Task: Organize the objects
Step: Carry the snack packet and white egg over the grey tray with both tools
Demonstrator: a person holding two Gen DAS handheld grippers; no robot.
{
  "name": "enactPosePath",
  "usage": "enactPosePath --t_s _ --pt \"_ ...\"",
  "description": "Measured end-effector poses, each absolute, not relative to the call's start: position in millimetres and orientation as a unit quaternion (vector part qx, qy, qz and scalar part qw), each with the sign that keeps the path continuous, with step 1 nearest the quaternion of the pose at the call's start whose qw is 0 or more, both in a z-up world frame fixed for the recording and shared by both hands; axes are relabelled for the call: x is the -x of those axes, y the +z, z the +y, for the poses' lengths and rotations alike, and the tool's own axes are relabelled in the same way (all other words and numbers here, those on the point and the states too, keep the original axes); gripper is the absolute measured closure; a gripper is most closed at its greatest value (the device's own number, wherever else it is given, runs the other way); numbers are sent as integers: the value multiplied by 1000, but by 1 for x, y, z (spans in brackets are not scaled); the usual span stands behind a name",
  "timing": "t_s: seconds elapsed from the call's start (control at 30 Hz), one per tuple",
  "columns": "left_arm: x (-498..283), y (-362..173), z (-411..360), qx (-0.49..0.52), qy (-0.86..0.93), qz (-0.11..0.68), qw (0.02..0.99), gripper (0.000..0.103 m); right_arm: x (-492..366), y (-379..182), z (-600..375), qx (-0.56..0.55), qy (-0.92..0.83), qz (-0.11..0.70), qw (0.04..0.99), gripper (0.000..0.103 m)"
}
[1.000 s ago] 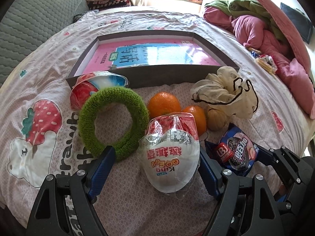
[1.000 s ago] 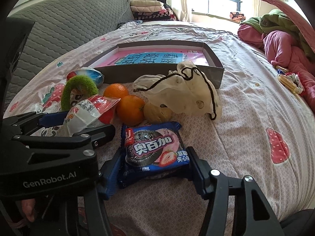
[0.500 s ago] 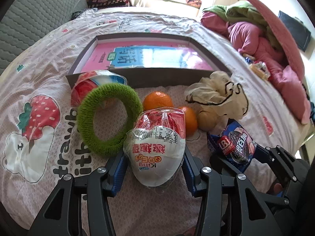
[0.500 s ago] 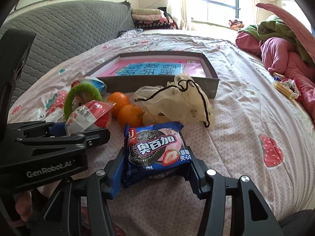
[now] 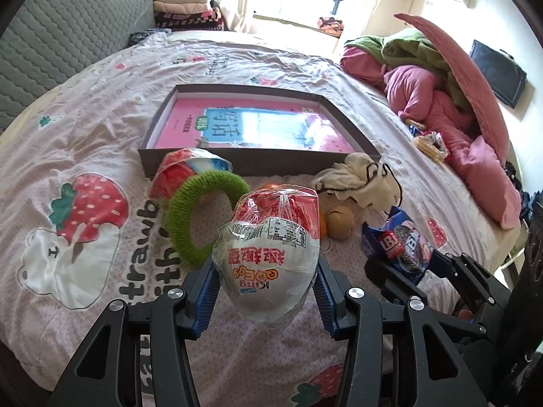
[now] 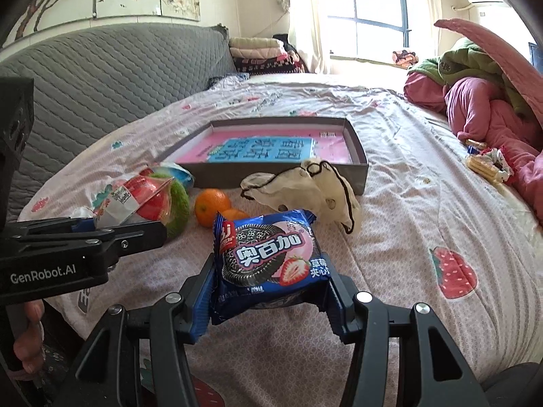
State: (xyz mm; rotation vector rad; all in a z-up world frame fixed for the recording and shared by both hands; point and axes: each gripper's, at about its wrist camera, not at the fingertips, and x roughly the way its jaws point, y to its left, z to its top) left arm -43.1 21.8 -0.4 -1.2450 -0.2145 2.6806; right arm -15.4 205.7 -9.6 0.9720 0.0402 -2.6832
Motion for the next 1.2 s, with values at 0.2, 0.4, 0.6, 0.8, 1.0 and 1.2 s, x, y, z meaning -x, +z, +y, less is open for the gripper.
enactPosePath --t_s 0.2,0.4,0.6,0.8,1.0,1.2 --pt "38 5 22 412 905 -70 84 51 7 1 204 -310 -939 19 151 48" --pt "34 12 19 399 911 -70 78 51 2 10 205 -286 -947 22 145 48" --pt "35 16 17 389 915 -70 77 51 2 13 202 -277 -950 32 142 48" --pt "40 18 18 382 918 -72 83 51 8 18 203 -275 -951 27 140 48" --pt "46 22 16 371 922 -72 82 51 19 23 202 -272 -951 33 140 48" --pt "56 25 13 363 925 -74 81 51 31 29 194 -263 -953 49 143 48"
